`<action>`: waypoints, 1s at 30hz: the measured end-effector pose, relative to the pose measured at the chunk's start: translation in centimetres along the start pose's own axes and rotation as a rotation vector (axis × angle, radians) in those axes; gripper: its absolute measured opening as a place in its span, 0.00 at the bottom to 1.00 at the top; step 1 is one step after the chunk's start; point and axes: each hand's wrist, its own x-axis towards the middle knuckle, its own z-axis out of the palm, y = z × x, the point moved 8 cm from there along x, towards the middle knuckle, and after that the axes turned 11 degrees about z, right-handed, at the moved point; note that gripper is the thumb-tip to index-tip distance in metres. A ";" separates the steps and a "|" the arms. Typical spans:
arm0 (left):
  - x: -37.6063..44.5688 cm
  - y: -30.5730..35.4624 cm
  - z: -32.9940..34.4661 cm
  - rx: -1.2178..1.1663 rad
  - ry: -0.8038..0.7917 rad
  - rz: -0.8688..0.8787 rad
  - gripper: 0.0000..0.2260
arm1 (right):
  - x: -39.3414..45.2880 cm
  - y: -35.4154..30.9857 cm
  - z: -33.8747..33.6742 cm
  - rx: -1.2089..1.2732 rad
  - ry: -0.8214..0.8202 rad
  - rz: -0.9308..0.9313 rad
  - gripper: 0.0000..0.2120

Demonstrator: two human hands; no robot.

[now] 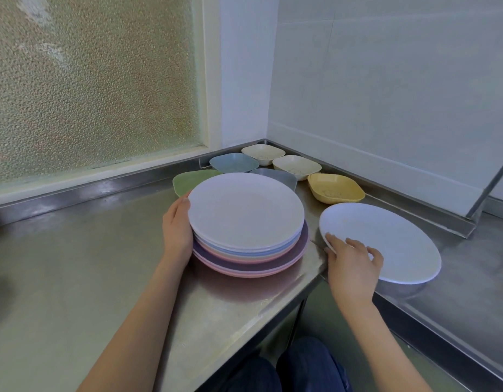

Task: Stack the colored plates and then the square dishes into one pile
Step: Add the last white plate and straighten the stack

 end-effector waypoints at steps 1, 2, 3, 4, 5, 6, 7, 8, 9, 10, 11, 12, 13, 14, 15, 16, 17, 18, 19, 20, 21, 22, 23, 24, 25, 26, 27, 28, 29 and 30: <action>0.0 -0.1 -0.1 0.004 0.009 -0.005 0.14 | 0.0 0.0 -0.1 0.003 0.034 -0.001 0.16; -0.1 -0.1 -0.1 0.007 0.013 -0.010 0.13 | -0.1 0.1 -0.2 0.010 0.082 -0.008 0.16; -0.1 -0.2 0.0 0.004 0.011 -0.012 0.13 | -0.1 0.2 -0.4 0.022 0.133 -0.021 0.17; -0.1 -0.2 0.1 0.005 0.008 -0.014 0.13 | -0.2 0.3 -0.8 0.040 0.184 -0.037 0.18; -0.1 -0.2 0.1 0.005 0.007 -0.015 0.12 | -0.4 0.3 -1.3 0.075 0.237 -0.059 0.20; -0.1 -0.2 0.0 0.012 0.009 -0.014 0.12 | -0.6 0.4 -2.0 0.119 0.289 -0.084 0.20; 0.0 -0.3 0.0 0.016 0.017 -0.011 0.12 | -0.9 0.4 -2.7 0.168 0.342 -0.107 0.20; 0.0 -0.3 -0.1 0.018 0.024 -0.011 0.12 | -1.1 0.5 -3.3 0.219 0.391 -0.124 0.20; 0.0 -0.3 -0.1 0.012 0.028 -0.010 0.12 | -1.4 0.4 -3.7 0.271 0.432 -0.139 0.20; -0.1 -0.2 -0.1 0.005 0.024 -0.004 0.12 | -1.6 0.3 -4.0 0.318 0.460 -0.154 0.20; -0.1 -0.2 0.0 0.000 0.019 -0.001 0.12 | -1.8 0.1 -4.3 0.365 0.478 -0.170 0.20; -0.1 -0.2 0.0 0.000 0.016 -0.001 0.12 | -2.1 -0.1 -4.5 0.412 0.494 -0.178 0.21; 0.0 -0.3 0.0 0.000 0.017 -0.003 0.12 | -2.3 -0.3 -4.8 0.461 0.510 -0.183 0.21; 0.0 -0.3 0.0 -0.001 0.019 -0.004 0.12 | -2.6 -0.6 -5.3 0.514 0.528 -0.191 0.20; 0.0 -0.3 0.0 -0.004 0.019 -0.004 0.12 | -2.9 -1.0 -5.8 0.573 0.541 -0.210 0.20; 0.0 -0.3 0.0 -0.005 0.018 -0.003 0.12 | -3.2 -1.6 -6.4 0.634 0.542 -0.243 0.19; 0.0 -0.3 0.0 -0.005 0.017 -0.001 0.12 | -3.6 -2.4 -6.9 0.688 0.535 -0.290 0.18; 0.0 -0.2 0.1 -0.007 0.015 0.005 0.13 | -3.9 -3.3 -7.6 0.728 0.523 -0.341 0.17; 0.0 -0.1 0.1 -0.010 0.012 0.011 0.13 | -4.2 -4.4 -8.1 0.754 0.512 -0.394 0.16; 0.0 0.0 0.1 -0.012 0.011 0.016 0.13 | -4.4 -5.5 -8.6 0.773 0.502 -0.447 0.16; 0.0 0.0 0.1 -0.008 0.014 0.019 0.13 | -4.7 -6.7 -9.0 0.786 0.492 -0.498 0.16; -0.1 0.1 0.1 -0.003 0.017 0.023 0.13 | -4.9 -7.8 -9.2 0.793 0.479 -0.541 0.16; -0.1 0.1 0.1 0.003 0.019 0.024 0.13 | -5.0 -8.8 -9.2 0.791 0.458 -0.576 0.16; -0.1 0.1 0.1 0.004 0.020 0.025 0.13 | -5.3 -9.8 -9.0 0.778 0.432 -0.603 0.16; -0.1 0.2 0.0 0.003 0.022 0.025 0.13 | -5.5 -10.7 -8.6 0.756 0.405 -0.628 0.16; -0.2 0.3 0.0 0.005 0.023 0.029 0.13 | -5.9 -11.5 -8.0 0.726 0.377 -0.652 0.16; -0.2 0.6 0.0 0.011 0.021 0.039 0.12 | -6.2 -12.2 -7.5 0.691 0.350 -0.673 0.15; -0.3 0.9 0.1 0.023 0.016 0.054 0.12 | -6.6 -12.7 -6.9 0.659 0.326 -0.688 0.15; -0.4 1.2 0.2 0.037 0.011 0.072 0.11 | -6.9 -13.1 -6.3 0.632 0.308 -0.697 0.15; -0.5 1.4 0.2 0.053 0.008 0.089 0.11 | -7.2 -13.4 -5.8 0.612 0.294 -0.699 0.15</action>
